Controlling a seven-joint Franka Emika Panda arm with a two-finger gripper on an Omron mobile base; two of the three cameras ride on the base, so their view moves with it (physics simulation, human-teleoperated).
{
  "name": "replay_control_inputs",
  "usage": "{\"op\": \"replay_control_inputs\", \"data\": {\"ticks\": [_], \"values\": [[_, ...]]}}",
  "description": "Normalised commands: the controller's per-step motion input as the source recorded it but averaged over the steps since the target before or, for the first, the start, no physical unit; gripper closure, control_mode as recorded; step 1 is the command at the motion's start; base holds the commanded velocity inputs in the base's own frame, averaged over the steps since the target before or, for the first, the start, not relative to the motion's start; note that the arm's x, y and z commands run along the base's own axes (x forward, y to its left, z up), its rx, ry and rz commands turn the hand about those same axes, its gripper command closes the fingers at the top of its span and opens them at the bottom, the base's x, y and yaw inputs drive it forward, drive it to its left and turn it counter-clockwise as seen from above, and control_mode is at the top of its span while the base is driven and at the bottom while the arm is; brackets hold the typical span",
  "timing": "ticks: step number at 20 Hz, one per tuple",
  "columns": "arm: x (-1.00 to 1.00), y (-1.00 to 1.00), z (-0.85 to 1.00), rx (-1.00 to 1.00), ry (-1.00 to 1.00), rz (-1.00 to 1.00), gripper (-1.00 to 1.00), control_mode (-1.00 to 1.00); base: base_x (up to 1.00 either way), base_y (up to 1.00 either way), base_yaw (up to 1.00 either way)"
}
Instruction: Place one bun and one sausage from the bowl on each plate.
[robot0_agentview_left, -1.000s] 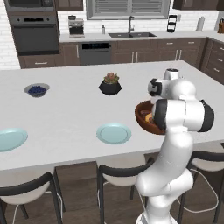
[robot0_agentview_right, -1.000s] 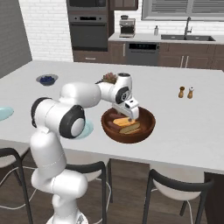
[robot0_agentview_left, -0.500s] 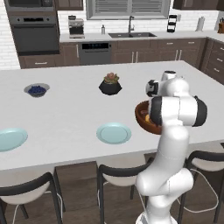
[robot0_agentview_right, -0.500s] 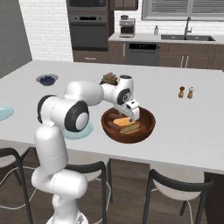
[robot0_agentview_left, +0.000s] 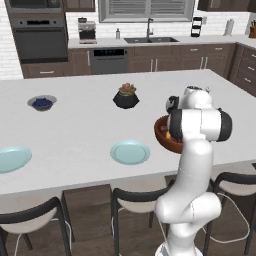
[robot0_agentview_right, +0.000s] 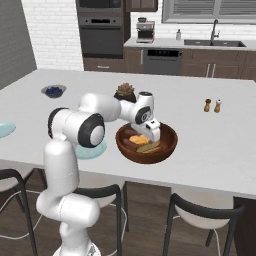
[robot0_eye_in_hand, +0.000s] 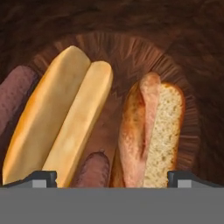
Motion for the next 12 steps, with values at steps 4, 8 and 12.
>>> {"op": "replay_control_inputs", "data": {"ticks": [4,8,12], "values": [[0.0,-0.02,-0.2,0.02,0.0,0.0,-1.0,-1.0,0.0,0.0,0.0],[0.0,-0.11,-0.04,0.02,0.0,0.0,-1.0,-1.0,0.0,0.0,0.0],[0.0,0.0,-0.25,0.0,0.0,0.0,-1.0,-1.0,0.0,0.0,0.0]]}}
